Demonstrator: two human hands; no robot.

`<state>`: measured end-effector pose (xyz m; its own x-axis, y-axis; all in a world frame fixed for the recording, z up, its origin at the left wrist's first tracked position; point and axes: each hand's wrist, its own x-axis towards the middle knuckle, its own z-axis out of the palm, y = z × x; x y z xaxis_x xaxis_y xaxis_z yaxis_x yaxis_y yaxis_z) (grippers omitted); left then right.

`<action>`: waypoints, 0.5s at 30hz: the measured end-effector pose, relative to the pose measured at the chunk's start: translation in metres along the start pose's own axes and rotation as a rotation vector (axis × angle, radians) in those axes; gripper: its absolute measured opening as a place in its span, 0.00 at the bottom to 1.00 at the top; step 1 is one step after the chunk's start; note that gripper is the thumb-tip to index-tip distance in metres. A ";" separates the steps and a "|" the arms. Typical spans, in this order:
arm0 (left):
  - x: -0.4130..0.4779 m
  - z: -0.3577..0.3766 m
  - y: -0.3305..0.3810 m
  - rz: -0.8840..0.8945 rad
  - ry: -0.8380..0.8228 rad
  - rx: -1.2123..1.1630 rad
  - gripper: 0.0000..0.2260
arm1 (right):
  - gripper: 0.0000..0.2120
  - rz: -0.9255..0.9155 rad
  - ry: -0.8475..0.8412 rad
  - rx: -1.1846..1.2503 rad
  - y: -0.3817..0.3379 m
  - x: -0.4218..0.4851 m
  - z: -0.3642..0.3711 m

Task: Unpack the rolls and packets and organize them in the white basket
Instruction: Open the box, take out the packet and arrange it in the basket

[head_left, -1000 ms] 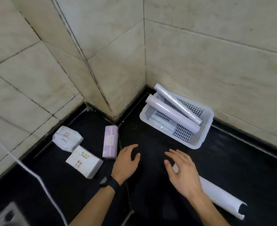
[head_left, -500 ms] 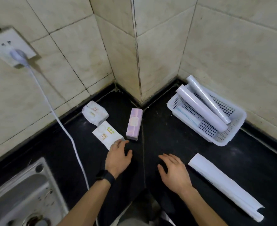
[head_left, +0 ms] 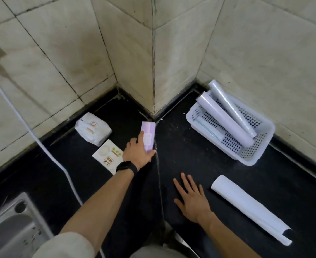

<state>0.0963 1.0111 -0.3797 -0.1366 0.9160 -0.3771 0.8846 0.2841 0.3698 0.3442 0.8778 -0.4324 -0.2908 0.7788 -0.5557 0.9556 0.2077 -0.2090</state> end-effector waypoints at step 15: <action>-0.092 0.001 0.111 -0.206 -0.407 -1.379 0.51 | 0.41 0.322 0.270 1.690 -0.004 -0.069 -0.101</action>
<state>0.2074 0.9585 -0.3047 0.1355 0.7503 -0.6471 -0.2902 0.6545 0.6981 0.3657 0.8828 -0.3124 0.0689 0.7664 -0.6387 -0.1806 -0.6201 -0.7635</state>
